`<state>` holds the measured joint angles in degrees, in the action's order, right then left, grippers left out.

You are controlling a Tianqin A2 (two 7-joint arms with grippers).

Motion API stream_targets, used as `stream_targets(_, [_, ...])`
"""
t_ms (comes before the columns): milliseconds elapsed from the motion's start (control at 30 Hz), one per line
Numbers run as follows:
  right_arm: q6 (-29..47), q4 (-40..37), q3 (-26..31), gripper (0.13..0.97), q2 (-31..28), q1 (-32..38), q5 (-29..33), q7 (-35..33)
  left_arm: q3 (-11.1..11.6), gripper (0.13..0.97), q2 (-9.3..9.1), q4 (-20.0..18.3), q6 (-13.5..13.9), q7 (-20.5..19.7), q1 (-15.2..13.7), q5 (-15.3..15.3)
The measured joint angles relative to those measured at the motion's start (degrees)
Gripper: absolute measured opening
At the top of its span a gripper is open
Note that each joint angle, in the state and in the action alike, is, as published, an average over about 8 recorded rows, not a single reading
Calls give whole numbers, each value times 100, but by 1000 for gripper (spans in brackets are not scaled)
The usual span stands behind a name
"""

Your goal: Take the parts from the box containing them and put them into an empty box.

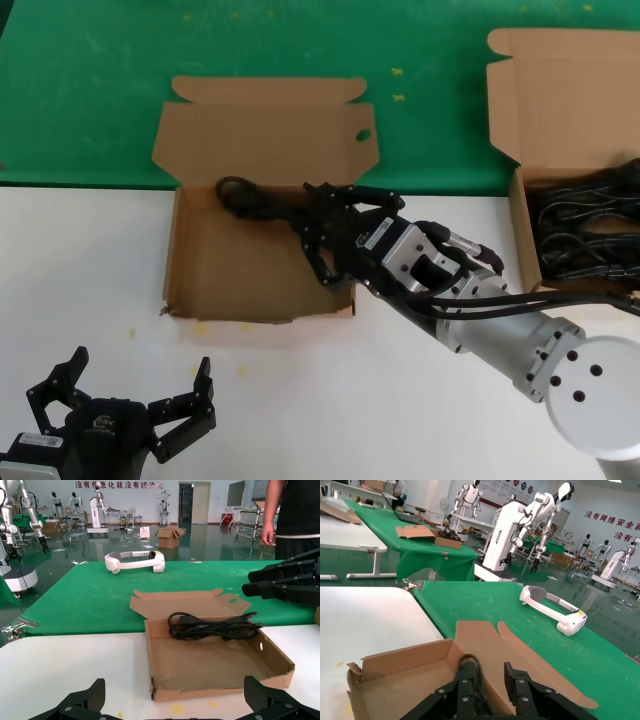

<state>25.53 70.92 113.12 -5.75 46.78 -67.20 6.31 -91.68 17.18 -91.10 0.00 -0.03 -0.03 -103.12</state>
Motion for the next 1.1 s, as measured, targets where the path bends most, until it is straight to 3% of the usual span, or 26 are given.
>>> stream_targets(367, [30,71,-71,340,-18,-40,113,105,0,966,0,0,0,0,0,0])
stream_targets(933, [30,73,-76,727,-18,-43,121,113,0,966,0,0,0,0,0,0])
stream_targets(1100, [30,73,-76,800,-18,-43,121,113,0,966,0,0,0,0,0,0])
